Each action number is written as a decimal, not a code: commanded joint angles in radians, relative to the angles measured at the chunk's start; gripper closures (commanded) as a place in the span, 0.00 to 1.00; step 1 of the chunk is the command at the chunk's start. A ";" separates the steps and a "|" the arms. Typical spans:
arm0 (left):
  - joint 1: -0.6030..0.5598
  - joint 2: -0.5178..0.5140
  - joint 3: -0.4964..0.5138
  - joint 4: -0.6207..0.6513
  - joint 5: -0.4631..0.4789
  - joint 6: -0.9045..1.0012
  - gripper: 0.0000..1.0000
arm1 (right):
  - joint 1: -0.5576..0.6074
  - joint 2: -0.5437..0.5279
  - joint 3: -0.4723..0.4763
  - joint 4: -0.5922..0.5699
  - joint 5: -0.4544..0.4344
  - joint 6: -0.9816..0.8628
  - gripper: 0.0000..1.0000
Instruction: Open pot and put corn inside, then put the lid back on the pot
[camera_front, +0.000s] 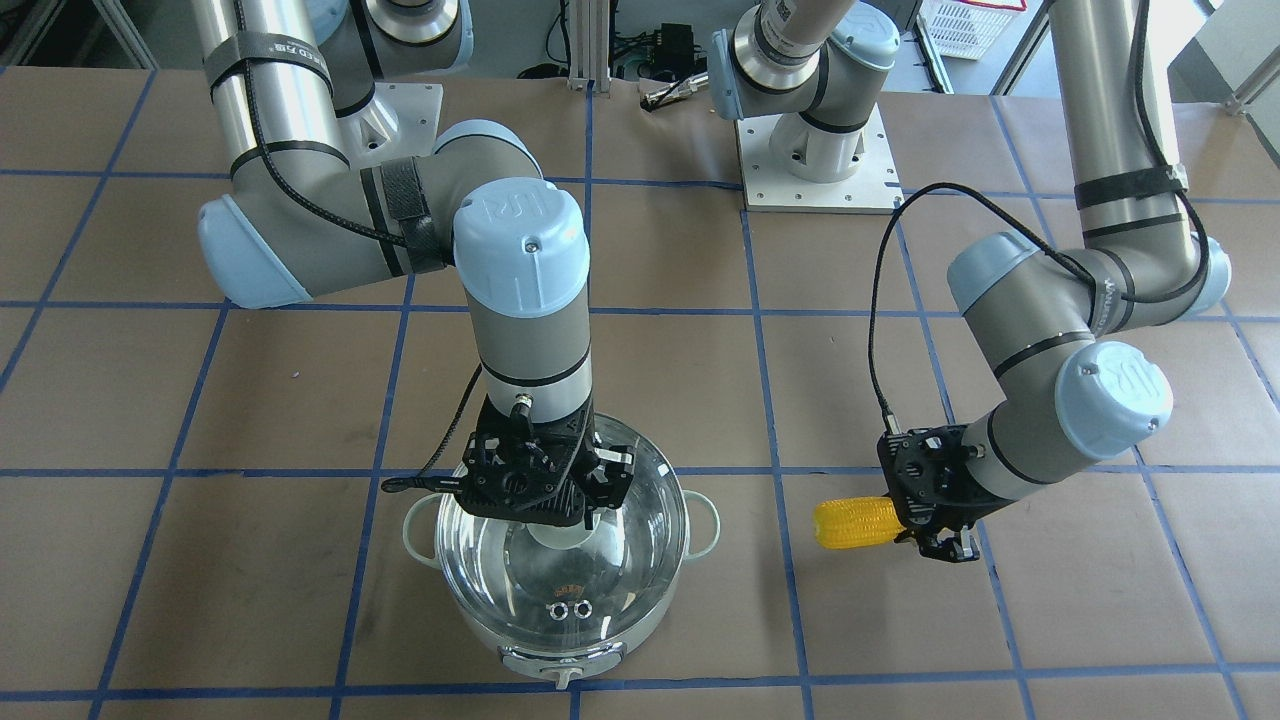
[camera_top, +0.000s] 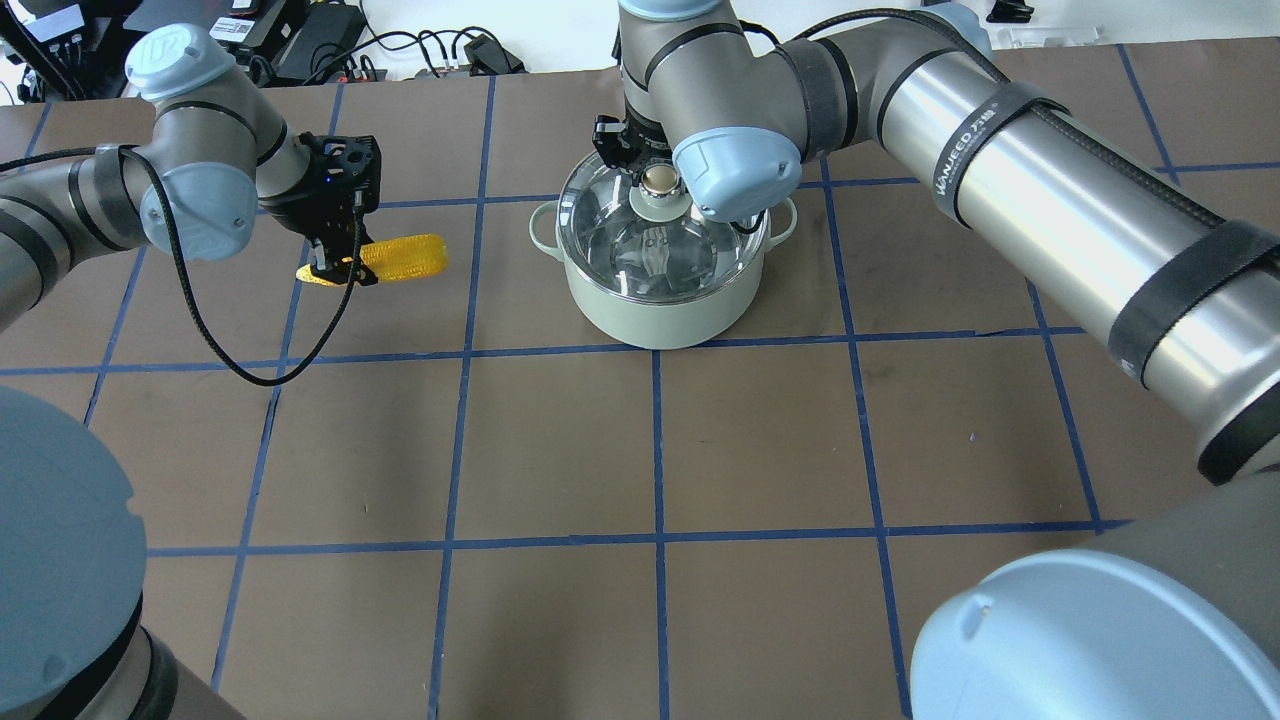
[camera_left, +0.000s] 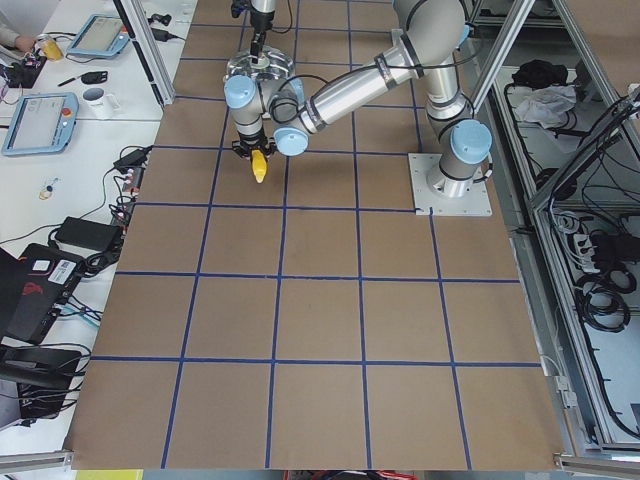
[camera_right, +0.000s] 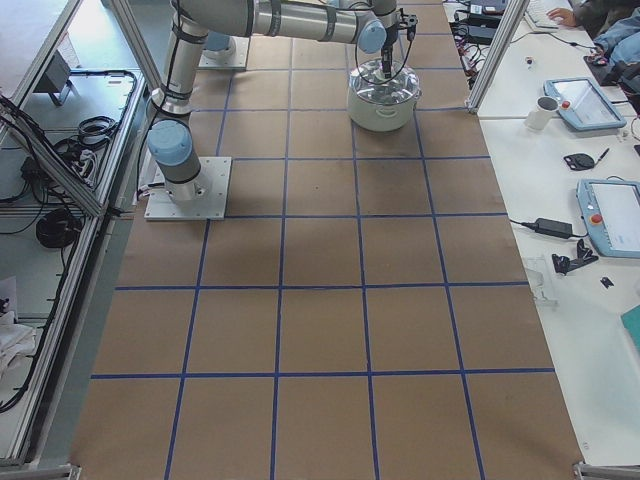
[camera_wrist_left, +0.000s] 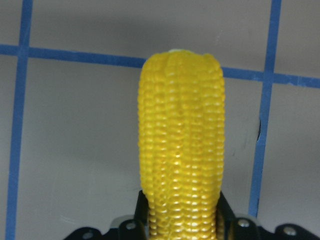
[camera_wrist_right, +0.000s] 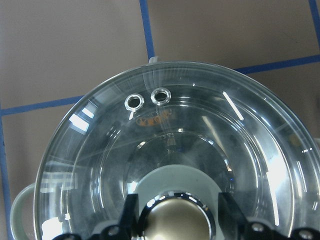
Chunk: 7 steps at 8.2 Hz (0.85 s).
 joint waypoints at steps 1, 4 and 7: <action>-0.050 0.101 0.000 -0.010 0.001 -0.001 1.00 | -0.001 -0.001 0.000 0.002 0.000 0.000 0.60; -0.132 0.199 0.000 -0.066 0.001 -0.068 1.00 | -0.001 -0.007 -0.001 0.005 0.002 0.000 0.66; -0.141 0.202 0.002 -0.062 -0.002 -0.098 1.00 | -0.015 -0.093 -0.014 0.063 0.022 -0.042 0.70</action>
